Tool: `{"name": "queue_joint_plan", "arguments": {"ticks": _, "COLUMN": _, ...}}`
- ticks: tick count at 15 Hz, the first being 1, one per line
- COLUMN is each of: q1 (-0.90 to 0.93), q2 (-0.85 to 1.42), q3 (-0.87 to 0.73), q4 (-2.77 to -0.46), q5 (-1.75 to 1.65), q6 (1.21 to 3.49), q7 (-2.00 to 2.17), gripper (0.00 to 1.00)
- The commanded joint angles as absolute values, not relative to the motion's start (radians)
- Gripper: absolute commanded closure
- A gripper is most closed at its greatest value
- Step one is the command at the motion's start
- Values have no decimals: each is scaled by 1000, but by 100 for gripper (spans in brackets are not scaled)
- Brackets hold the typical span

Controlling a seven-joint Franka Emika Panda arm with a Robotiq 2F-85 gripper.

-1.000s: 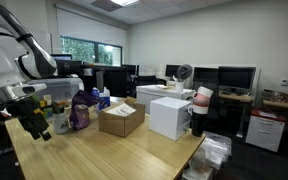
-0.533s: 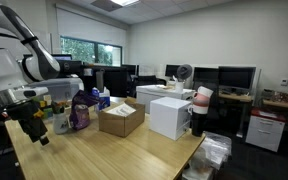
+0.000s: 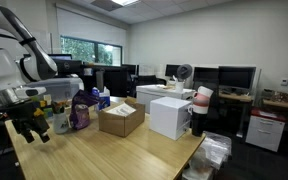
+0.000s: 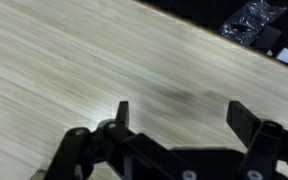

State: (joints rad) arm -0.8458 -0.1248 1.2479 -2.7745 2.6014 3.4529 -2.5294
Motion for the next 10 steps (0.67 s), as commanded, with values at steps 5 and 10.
{"name": "queue_joint_plan", "arguments": {"ticks": 5, "q1": -962, "q2": -203, "q3": 1467, "q4": -2772, "q5": 2493, "q6": 3452, "q7": -2615, "gripper": 0}}
{"name": "queue_joint_plan", "arguments": {"ticks": 10, "q1": -1118, "q2": -260, "q3": 1706, "q4": -2775, "q5": 2384, "q6": 3452, "q7": -2603, "gripper": 0}}
